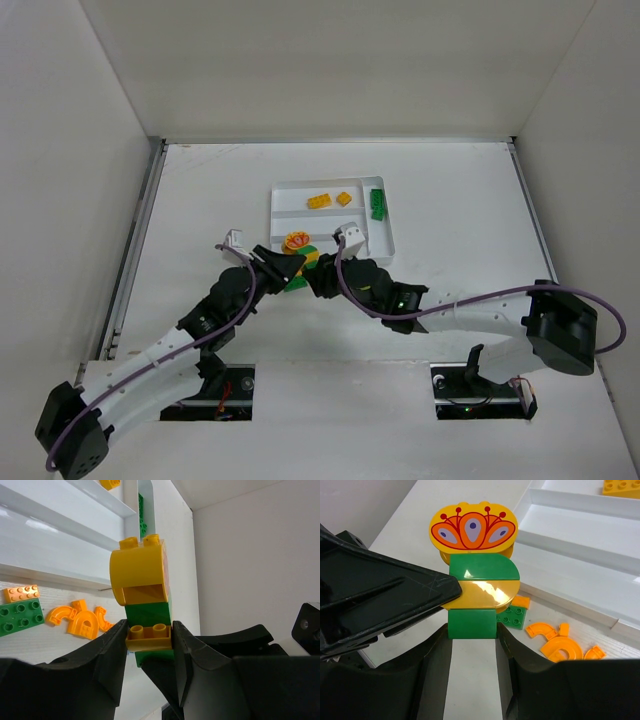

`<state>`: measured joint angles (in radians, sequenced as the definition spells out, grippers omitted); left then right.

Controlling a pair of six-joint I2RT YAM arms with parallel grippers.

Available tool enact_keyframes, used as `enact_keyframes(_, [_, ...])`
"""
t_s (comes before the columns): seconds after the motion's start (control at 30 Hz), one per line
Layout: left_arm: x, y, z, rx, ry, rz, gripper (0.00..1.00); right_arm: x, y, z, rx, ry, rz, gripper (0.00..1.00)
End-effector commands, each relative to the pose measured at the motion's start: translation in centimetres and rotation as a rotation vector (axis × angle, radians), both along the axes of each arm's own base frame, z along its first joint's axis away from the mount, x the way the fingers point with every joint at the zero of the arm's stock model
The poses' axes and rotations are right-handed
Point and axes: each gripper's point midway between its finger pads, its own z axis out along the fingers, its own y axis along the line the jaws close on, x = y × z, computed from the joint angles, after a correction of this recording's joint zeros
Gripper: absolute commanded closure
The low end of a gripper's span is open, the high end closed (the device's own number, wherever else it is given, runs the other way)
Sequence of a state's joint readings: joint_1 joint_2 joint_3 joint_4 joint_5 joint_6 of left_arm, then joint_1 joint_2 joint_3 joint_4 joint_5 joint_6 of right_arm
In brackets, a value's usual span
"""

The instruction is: Sort the legos into containers by color

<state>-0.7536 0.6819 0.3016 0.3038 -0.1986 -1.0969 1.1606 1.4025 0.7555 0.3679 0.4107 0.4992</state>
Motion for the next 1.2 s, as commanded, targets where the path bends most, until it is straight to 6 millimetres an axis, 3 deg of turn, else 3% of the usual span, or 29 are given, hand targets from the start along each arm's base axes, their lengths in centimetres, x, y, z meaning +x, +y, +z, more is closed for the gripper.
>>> enact_keyframes(0.0, [-0.1,0.1,1.3,-0.025,-0.046,0.000,0.86,-0.4,0.9,3.2,0.123,-0.028,0.021,0.71])
enact_keyframes(0.2, [0.1,1.8,0.6,0.019,-0.042,0.037,0.88,-0.9,-0.3,3.4,0.151,-0.010,0.056,0.70])
enact_keyframes(0.5, [0.8,3.1,1.6,0.049,-0.074,0.062,0.88,-0.2,-3.0,2.0,0.132,0.010,0.026,0.70])
enact_keyframes(0.6, [0.7,2.6,1.7,0.066,-0.083,0.027,0.88,2.8,-6.4,1.4,0.093,0.012,-0.084,0.70])
enact_keyframes(0.7, [0.5,1.8,1.7,0.100,-0.093,-0.028,0.88,7.7,-12.0,-1.0,-0.003,0.067,-0.296,0.70])
enact_keyframes(0.8, [0.2,1.2,1.6,0.113,-0.103,-0.075,0.88,10.6,-15.1,-2.8,-0.067,0.107,-0.406,0.70])
enact_keyframes(1.17, [-2.6,-0.6,2.9,0.093,-0.207,-0.267,0.87,16.1,-17.1,-7.0,-0.198,0.158,-0.526,0.68])
